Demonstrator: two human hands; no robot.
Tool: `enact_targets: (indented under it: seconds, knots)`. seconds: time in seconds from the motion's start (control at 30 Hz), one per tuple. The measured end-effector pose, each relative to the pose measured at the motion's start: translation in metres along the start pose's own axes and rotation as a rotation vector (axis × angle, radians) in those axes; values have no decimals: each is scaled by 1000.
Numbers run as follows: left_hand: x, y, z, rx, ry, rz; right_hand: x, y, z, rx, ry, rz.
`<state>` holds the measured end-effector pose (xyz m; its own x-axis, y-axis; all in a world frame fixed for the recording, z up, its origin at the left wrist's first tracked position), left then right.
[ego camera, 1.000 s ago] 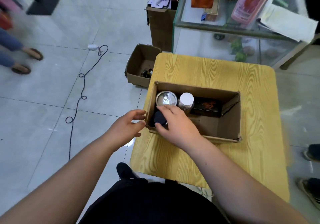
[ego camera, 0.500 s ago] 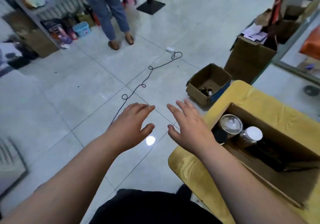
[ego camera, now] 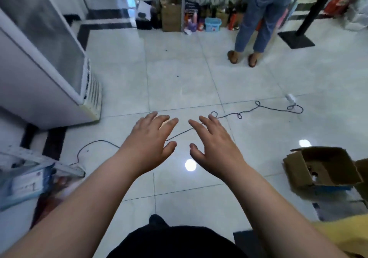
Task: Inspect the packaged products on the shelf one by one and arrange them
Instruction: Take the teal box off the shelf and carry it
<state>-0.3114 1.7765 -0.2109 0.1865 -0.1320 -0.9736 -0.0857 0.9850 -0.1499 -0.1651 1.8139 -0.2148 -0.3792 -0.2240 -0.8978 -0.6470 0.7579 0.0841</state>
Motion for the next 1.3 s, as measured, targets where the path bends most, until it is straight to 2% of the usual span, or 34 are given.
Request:
enact_targets:
  seconds: [0.3, 0.43, 0.67, 0.9, 1.03, 1.3]
  knots:
    - [-25, -75, -218, -439, -91, 133, 93, 126, -181, -394, 37, -145]
    - [-23, -116, -283, -639, -84, 129, 134, 157, -254, -591, 35, -222]
    - [-39, -200, -376, -1004, -12, 228, 199, 198, -390, -1034, 22, -249]
    - [-80, -275, -431, -1347, 113, 240, 224, 210, -517, -1499, 89, -269]
    - [-105, -314, -444, -1529, 153, 255, 226, 215, -580, -1683, 201, -274]
    - [-131, -410, -419, -1950, 156, 471, 213, 180, -688, -1993, 353, -250]
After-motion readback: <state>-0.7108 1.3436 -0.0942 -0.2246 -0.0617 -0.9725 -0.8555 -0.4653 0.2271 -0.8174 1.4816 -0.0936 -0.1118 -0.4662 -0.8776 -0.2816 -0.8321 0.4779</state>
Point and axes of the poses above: each hand's wrist, its own y-axis towards the middle knuckle, its own x-axis out of the palm, z = x × y, the point moved 10 cm from there along y, towards the middle knuckle, and after that the axes turned 8 degrees about -x, right-handed, at the moved point
